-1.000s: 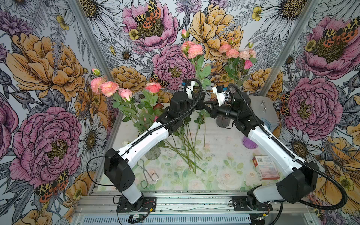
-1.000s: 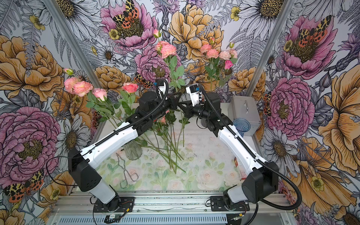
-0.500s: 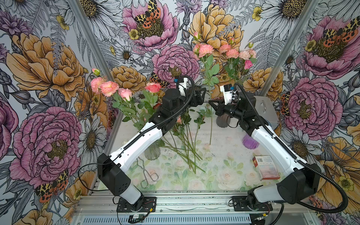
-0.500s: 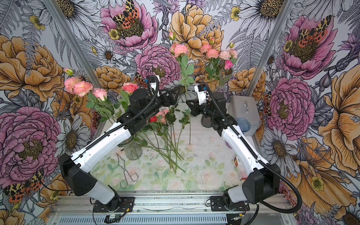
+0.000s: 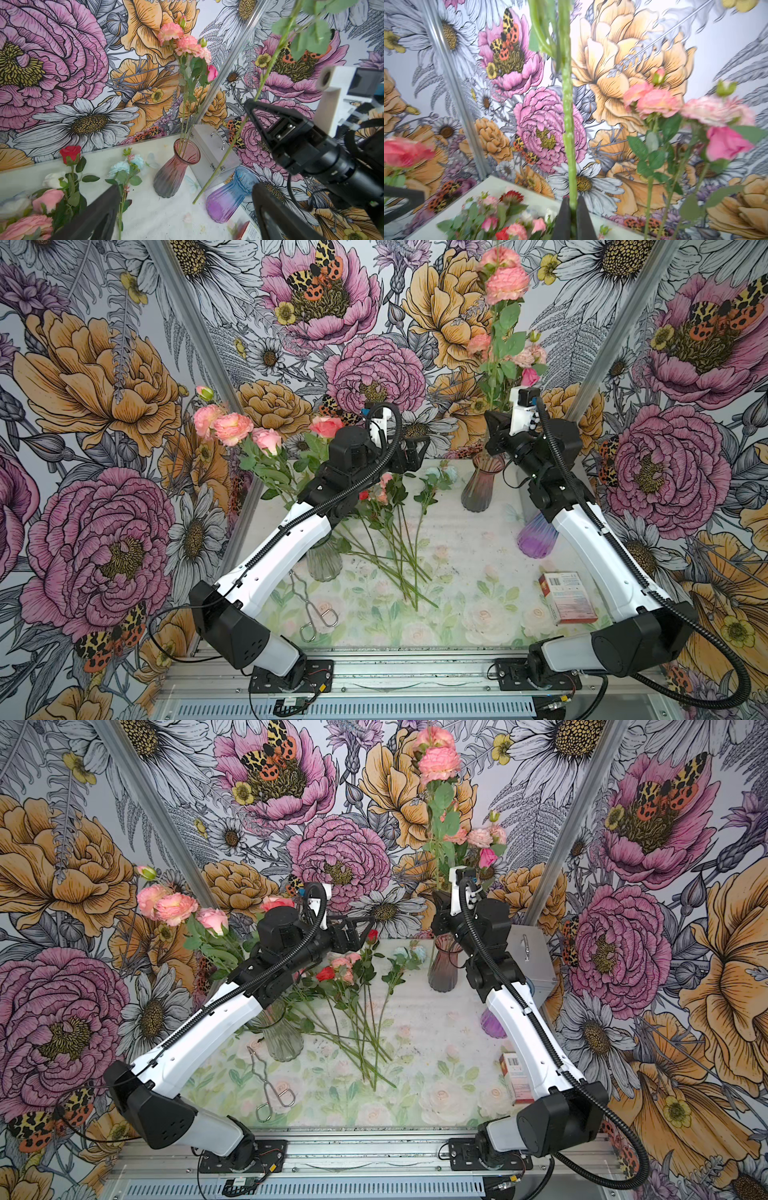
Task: Place the pink flowers into the vase
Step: Place the flower in the vase.
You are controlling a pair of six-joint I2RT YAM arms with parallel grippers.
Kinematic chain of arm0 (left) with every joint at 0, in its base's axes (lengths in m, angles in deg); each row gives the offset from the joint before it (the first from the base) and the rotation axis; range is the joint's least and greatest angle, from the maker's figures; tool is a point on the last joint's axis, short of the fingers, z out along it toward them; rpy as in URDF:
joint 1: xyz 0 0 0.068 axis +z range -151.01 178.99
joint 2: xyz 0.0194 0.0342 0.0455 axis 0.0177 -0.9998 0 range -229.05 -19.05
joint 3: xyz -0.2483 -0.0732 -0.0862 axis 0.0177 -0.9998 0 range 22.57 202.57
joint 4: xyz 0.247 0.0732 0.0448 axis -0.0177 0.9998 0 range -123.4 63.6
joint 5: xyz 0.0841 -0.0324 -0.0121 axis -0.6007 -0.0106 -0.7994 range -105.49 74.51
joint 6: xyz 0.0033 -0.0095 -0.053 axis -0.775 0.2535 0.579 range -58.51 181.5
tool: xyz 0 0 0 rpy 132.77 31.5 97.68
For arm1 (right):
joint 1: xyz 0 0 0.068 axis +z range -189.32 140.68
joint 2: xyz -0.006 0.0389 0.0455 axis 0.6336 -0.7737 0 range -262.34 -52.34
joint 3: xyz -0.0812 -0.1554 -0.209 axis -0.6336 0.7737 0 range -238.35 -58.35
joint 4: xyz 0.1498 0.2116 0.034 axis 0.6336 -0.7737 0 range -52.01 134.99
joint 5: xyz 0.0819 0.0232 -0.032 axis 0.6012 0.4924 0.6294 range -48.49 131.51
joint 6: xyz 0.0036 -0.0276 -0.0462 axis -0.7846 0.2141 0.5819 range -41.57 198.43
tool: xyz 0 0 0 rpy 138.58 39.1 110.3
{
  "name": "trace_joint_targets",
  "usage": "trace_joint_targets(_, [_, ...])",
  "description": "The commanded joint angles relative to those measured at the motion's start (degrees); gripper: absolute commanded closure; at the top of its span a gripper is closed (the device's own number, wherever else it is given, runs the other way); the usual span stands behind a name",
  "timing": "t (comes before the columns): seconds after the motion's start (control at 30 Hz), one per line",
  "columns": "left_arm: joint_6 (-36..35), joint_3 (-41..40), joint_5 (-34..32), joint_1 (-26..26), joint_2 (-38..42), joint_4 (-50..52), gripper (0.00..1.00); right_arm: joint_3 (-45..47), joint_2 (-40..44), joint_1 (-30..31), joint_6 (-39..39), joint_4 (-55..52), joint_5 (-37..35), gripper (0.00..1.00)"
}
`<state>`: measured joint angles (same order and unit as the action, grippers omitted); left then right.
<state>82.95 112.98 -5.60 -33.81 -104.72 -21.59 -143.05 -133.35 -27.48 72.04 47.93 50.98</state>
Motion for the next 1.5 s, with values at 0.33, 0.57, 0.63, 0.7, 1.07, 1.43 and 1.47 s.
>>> trace_joint_targets(0.33, [-5.3,-7.74,10.22,2.73,2.71,1.02,0.02,-3.33,-8.79,-4.1,3.36,24.68,-15.14,1.0])
trace_joint_targets(0.57, [-6.42,-8.2,11.93,2.66,1.63,0.44,0.01,-2.4,-12.4,-6.09,2.31,25.65,-15.42,1.0])
trace_joint_targets(0.63, [-6.51,-8.73,11.47,2.47,1.85,-0.33,0.01,-0.56,-12.51,-6.08,1.85,26.45,-15.32,1.0])
trace_joint_targets(0.7, [-6.77,-9.1,11.08,2.26,1.99,-0.56,0.01,1.69,-12.5,-6.06,1.49,27.18,-14.89,1.0])
trace_joint_targets(1.07, [-7.65,-9.96,7.75,0.39,2.67,0.23,0.01,13.5,-12.34,-6.04,-1.11,31.31,-15.45,1.0])
trace_joint_targets(1.43, [-5.71,-10.46,-1.11,-1.21,3.14,-0.04,0.02,19.46,-15.85,-6.1,-3.54,33.88,-15.26,1.0])
trace_joint_targets(1.47, [-5.27,-10.42,-1.77,-1.13,3.14,-0.04,0.01,19.49,-16.26,-6.07,-3.88,33.97,-15.34,1.0])
